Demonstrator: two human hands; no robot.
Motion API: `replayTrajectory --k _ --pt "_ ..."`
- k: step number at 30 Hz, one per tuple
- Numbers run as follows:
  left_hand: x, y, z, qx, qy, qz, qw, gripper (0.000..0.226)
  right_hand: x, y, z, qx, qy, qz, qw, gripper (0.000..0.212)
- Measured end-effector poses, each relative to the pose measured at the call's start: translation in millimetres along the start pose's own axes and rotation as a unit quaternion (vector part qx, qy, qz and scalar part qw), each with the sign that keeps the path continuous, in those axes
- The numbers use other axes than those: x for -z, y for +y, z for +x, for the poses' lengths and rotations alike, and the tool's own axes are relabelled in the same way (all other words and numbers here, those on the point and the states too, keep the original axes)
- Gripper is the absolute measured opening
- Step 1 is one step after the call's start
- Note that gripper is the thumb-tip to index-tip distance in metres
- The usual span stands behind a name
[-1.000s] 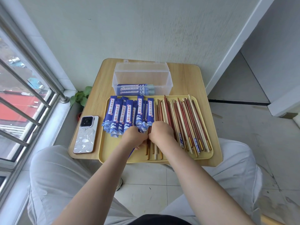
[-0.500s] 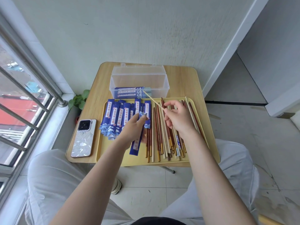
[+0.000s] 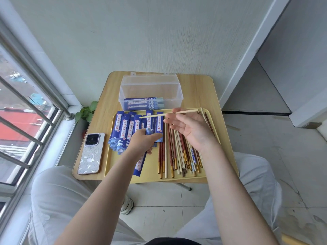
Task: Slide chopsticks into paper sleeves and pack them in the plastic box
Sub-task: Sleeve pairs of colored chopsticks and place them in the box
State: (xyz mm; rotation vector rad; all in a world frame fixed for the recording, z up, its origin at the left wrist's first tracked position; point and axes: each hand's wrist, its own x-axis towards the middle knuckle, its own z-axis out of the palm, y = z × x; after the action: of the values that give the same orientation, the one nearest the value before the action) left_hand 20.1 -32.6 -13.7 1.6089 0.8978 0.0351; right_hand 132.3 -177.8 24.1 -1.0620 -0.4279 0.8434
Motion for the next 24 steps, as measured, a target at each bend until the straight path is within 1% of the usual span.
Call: replayTrajectory --k 2,7,8,11,14,17,20,22,24 --pt "-2 -1 0 -0.003 0.013 0.034 0.999 0.026 -1 3 0 0.012 0.034 0.002 0.999 0.016" --pt "-1 -6 0 -0.021 0.034 0.136 0.990 0.025 6 6 6 0.051 0.145 0.049 0.987 0.016" --pt "0 -7 0 -0.024 0.035 0.150 0.988 0.026 8 6 7 0.056 0.167 0.057 0.983 0.014" --pt "1 -8 -1 -0.033 0.038 0.187 0.981 0.030 8 4 8 0.064 0.235 0.072 0.967 0.018" --pt "1 -9 -3 -0.033 0.037 0.206 0.977 0.028 10 3 8 0.062 0.282 0.086 0.954 0.020" --pt "2 -10 -3 -0.035 0.025 0.217 0.975 0.032 11 4 9 0.057 0.296 0.086 0.950 0.020" --pt "1 -10 -3 -0.043 0.010 0.227 0.973 0.034 9 7 9 0.055 0.274 0.062 0.958 0.018" --pt "-1 -9 -4 -0.057 -0.011 0.223 0.973 0.034 5 12 9 0.044 0.247 0.027 0.968 0.015" --pt "-3 -4 -7 -0.077 -0.048 0.205 0.975 0.031 -2 19 9 0.018 0.231 -0.042 0.972 0.013"
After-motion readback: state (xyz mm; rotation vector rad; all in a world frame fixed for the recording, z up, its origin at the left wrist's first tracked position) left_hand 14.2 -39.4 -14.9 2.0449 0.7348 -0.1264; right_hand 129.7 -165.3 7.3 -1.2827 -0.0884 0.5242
